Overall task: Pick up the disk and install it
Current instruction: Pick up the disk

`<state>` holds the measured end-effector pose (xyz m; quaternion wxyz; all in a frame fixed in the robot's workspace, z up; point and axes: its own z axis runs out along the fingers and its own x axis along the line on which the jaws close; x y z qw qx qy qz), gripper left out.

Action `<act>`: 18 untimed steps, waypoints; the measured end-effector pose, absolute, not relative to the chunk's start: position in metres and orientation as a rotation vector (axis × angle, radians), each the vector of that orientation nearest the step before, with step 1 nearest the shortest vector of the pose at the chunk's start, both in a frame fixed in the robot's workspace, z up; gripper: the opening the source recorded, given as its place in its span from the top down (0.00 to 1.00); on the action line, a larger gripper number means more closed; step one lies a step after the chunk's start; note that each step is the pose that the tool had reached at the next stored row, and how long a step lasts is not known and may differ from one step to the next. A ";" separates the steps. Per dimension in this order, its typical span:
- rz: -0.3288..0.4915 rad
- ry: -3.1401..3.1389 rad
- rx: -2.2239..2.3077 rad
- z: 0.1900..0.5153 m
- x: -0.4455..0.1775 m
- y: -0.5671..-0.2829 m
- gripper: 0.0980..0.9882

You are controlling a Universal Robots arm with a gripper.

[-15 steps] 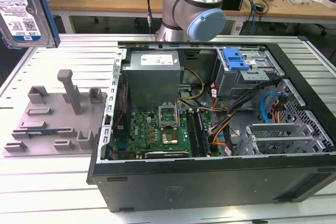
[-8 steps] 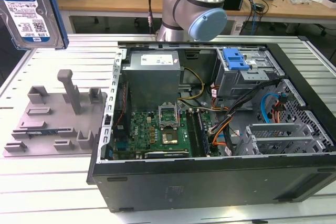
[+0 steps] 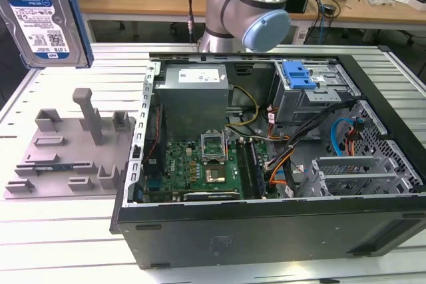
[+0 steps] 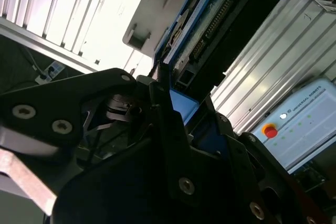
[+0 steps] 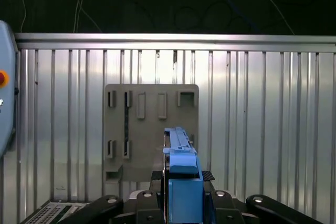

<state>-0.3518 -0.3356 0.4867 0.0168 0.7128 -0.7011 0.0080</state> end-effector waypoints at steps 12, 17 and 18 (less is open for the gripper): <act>0.026 -2.180 2.216 0.487 -0.303 -0.352 0.70; 0.029 -2.181 2.217 0.487 -0.280 -0.358 0.70; 0.029 -2.181 2.218 0.487 -0.277 -0.359 0.70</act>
